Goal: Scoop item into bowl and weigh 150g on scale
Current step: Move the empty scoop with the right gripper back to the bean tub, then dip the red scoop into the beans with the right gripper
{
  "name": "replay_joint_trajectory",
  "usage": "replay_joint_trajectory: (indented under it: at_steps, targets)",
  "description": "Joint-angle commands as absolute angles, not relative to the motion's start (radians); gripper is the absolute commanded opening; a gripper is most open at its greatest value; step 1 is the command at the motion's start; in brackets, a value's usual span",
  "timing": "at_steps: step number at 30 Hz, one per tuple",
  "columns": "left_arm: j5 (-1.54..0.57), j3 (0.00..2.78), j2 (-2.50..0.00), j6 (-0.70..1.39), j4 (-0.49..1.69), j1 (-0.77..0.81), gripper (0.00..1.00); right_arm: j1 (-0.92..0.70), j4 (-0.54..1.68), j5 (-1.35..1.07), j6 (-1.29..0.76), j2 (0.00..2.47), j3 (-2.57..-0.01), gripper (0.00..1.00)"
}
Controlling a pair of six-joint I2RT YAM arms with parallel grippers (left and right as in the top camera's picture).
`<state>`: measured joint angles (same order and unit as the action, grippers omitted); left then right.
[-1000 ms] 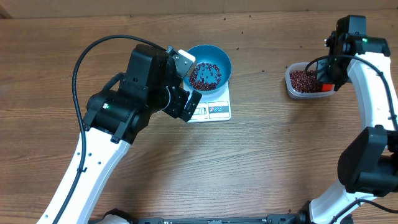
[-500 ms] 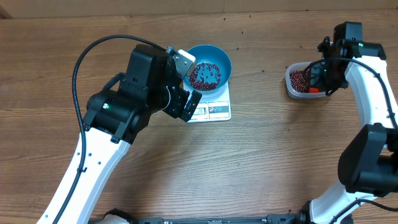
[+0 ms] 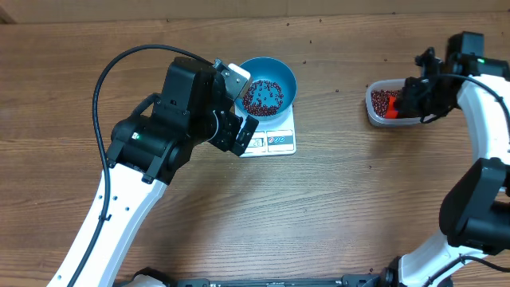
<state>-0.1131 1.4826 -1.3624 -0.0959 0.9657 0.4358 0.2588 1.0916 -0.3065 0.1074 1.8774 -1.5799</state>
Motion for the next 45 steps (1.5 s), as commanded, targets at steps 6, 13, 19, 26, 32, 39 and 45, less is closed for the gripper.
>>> replay_joint_trajectory:
  at_steps: [6, 13, 19, 26, 32, 39, 45]
  targets:
    - [-0.121, 1.489, -1.369, -0.086, 0.965, 0.431, 0.99, 0.358, 1.086, -0.536, 0.125, 1.869, -1.57, 0.04]
    - [-0.121, 1.489, -1.369, -0.086, 0.965, 0.431, 1.0, 0.385, 1.091, -0.587, 0.139, 1.88, -1.57, 0.04]
    - [-0.121, 1.489, -1.369, -0.086, 0.965, 0.431, 1.0, 0.387, 1.108, -0.609, 0.134, 1.904, -1.57, 0.04]
    - [-0.121, 1.489, -1.369, -0.086, 0.965, 0.431, 1.0, 0.387, 1.106, -0.609, 0.127, 1.955, -1.57, 0.04]
    - [-0.121, 1.489, -1.369, -0.086, 0.965, 0.431, 1.0, 0.399, 1.105, -0.641, 0.127, 1.956, -1.57, 0.04]
    - [-0.121, 1.489, -1.369, -0.086, 0.965, 0.431, 1.0, 0.487, 1.105, -0.808, 0.128, 1.956, -1.571, 0.04]
    - [-0.121, 1.489, -1.369, -0.086, 0.965, 0.431, 0.99, 0.596, 1.111, -0.96, 0.14, 1.956, -1.571, 0.04]
